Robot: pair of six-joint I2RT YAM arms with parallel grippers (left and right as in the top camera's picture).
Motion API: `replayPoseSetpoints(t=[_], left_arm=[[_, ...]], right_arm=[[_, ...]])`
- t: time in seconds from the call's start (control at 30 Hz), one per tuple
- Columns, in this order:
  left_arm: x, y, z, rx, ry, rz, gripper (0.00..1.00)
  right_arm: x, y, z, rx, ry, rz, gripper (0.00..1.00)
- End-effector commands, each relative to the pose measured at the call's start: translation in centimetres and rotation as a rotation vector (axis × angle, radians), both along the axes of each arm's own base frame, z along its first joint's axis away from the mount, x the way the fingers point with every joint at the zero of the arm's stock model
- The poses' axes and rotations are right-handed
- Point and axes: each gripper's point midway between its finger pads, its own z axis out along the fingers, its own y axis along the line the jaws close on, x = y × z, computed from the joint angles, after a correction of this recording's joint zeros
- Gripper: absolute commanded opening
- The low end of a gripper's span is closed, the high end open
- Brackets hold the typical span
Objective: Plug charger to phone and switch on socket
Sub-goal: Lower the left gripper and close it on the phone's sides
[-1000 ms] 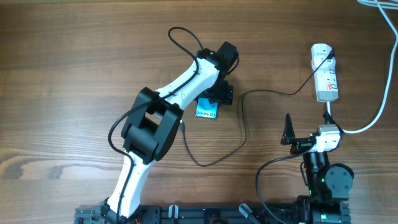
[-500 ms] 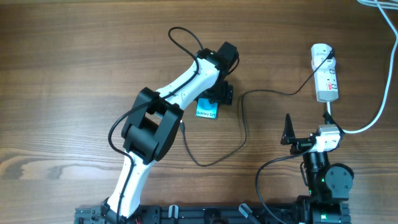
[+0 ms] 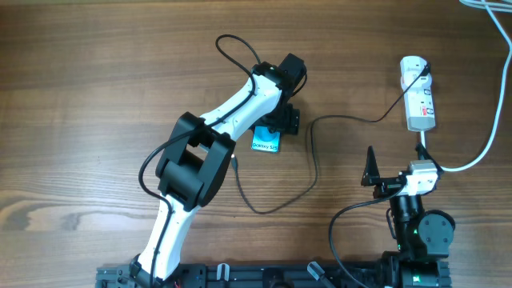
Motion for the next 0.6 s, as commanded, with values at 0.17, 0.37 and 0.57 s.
replayPoseSetpoints(t=[0.17,0.37,0.57], left_arm=[[-0.83,2.28,-2.71,0.098,0.048,0.028,1.00],[-1.15,1.65,-2.75,0.062,0.069,0.029,1.00],[-1.17,1.52,-2.76,0.055,0.071,0.022,1.00]], right_arm=[[-0.04,-0.05,0.22,-0.020,-0.012,-0.005,1.00],[-0.04,-0.05,0.22,-0.020,-0.012,-0.005,1.00],[-0.04,-0.05,0.22,-0.020,-0.012,-0.005,1.00]])
